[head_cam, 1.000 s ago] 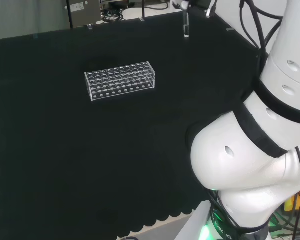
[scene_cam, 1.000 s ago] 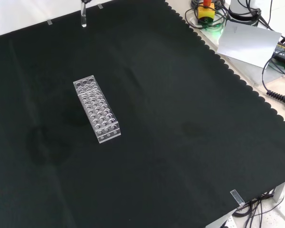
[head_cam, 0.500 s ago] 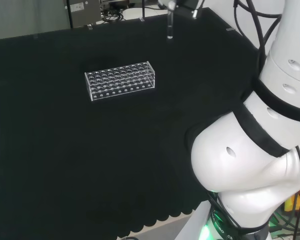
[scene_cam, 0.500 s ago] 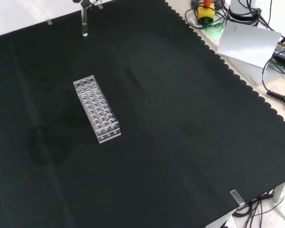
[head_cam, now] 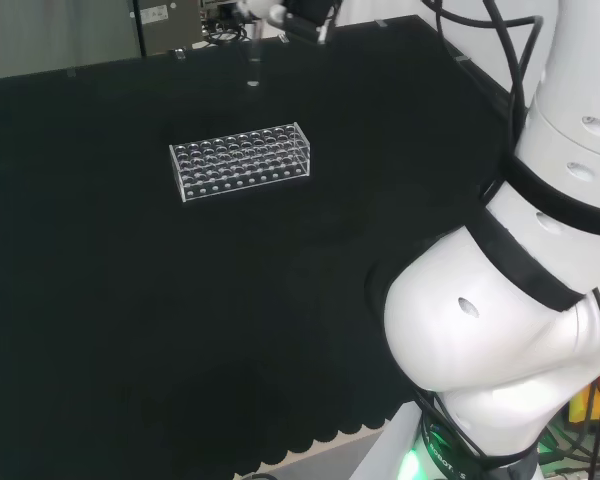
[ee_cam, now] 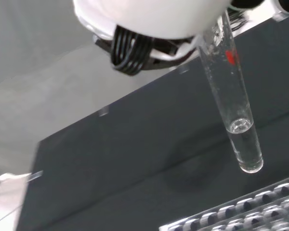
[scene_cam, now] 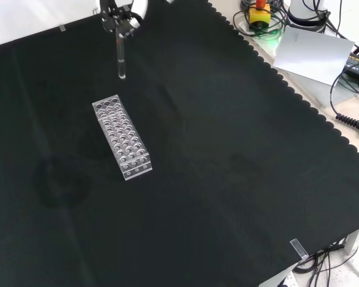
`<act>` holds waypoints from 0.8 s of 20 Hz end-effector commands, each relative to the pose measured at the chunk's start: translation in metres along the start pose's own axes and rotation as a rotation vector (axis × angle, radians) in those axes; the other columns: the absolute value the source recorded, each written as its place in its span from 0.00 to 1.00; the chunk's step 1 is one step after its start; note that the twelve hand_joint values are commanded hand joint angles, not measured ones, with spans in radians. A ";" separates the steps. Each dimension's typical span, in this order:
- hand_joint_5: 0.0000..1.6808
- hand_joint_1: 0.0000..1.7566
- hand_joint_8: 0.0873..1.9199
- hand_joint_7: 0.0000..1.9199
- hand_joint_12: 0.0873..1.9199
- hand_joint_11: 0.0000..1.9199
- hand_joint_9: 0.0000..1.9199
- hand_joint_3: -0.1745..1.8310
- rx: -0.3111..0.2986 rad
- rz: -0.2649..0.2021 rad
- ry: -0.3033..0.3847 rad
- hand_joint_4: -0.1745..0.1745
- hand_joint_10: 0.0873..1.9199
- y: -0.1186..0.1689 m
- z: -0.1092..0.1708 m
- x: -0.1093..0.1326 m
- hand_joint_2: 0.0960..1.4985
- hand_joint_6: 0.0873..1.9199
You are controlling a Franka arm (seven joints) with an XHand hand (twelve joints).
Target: Shake the test tube.
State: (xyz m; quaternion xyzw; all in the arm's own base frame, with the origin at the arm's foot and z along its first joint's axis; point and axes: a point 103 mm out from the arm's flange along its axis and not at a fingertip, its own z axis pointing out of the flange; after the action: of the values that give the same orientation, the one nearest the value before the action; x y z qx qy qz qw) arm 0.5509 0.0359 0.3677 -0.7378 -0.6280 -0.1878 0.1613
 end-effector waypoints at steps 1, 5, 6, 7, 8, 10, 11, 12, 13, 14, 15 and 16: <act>0.86 0.70 0.14 0.96 0.41 0.71 0.92 0.42 0.044 -0.074 0.050 0.00 0.10 -0.004 0.012 0.039 0.36 0.15; 0.86 0.70 0.13 0.96 0.41 0.71 0.92 0.42 0.011 -0.031 0.034 0.00 0.10 0.002 0.005 0.024 0.36 0.15; 0.86 0.70 0.13 0.96 0.41 0.71 0.92 0.42 0.000 -0.019 0.022 0.00 0.10 0.003 0.002 0.016 0.36 0.15; 0.86 0.70 0.13 0.96 0.41 0.71 0.92 0.42 -0.014 0.004 0.015 0.00 0.10 0.005 -0.002 0.005 0.36 0.15; 0.86 0.70 0.13 0.96 0.41 0.71 0.92 0.42 -0.026 0.029 0.012 0.00 0.10 0.006 -0.006 -0.005 0.36 0.15; 0.86 0.70 0.13 0.96 0.41 0.71 0.92 0.42 -0.052 0.078 -0.011 0.00 0.10 0.008 -0.015 -0.030 0.36 0.15; 0.86 0.70 0.13 0.96 0.41 0.71 0.92 0.42 -0.064 0.098 -0.032 0.00 0.10 0.009 -0.020 -0.042 0.36 0.15; 0.86 0.70 0.13 0.96 0.41 0.71 0.92 0.42 -0.074 0.114 -0.052 0.00 0.10 0.010 -0.026 -0.054 0.36 0.15; 0.86 0.70 0.13 0.96 0.41 0.71 0.92 0.42 -0.086 0.132 -0.074 0.00 0.10 0.011 -0.032 -0.065 0.36 0.15; 0.86 0.70 0.13 0.96 0.41 0.71 0.92 0.42 -0.099 0.147 -0.098 0.00 0.10 0.012 -0.038 -0.075 0.36 0.15; 0.86 0.70 0.13 0.96 0.41 0.71 0.92 0.42 -0.112 0.163 -0.121 0.00 0.10 0.014 -0.045 -0.085 0.36 0.15; 0.86 0.70 0.13 0.96 0.41 0.71 0.92 0.42 -0.125 0.177 -0.144 0.00 0.10 0.015 -0.051 -0.094 0.36 0.15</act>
State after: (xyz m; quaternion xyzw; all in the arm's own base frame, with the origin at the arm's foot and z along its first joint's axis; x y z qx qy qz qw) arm 0.5540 -0.0064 0.3668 -0.7696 -0.5961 -0.1837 0.1367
